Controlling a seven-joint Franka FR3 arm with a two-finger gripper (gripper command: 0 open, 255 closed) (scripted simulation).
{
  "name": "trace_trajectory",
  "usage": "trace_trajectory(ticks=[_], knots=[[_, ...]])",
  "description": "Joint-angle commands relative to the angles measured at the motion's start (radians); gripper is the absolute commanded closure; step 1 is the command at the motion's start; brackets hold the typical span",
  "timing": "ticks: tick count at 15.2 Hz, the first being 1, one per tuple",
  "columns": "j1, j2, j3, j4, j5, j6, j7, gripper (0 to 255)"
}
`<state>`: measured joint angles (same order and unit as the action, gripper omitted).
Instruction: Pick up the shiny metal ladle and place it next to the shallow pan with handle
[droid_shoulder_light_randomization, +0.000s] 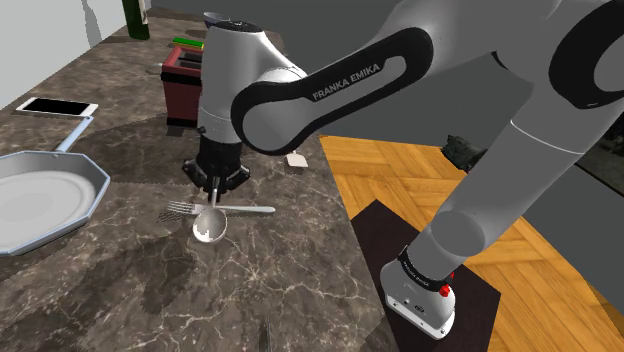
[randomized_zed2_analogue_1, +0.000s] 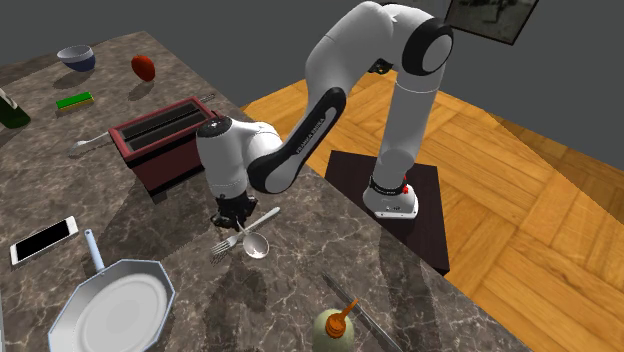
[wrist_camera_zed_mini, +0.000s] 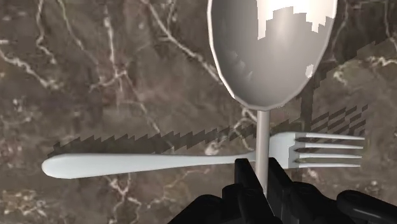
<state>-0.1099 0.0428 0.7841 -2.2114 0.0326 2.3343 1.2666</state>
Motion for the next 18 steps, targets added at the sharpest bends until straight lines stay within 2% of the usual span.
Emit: trace_trajectory(ticks=[1, 3, 11, 12, 17, 18], knots=[[0.003, 0.018, 0.000, -0.016, -0.018, 0.030, 0.013, 255], [0.007, 0.045, -0.003, -0.029, -0.045, 0.062, 0.031, 255], [0.008, 0.045, -0.004, -0.029, -0.045, 0.062, 0.031, 255], [0.008, 0.045, -0.004, -0.029, -0.045, 0.062, 0.031, 0], [0.008, 0.045, -0.004, -0.029, -0.045, 0.062, 0.031, 0], [0.000, 0.013, 0.001, -0.020, -0.012, 0.031, 0.008, 0]])
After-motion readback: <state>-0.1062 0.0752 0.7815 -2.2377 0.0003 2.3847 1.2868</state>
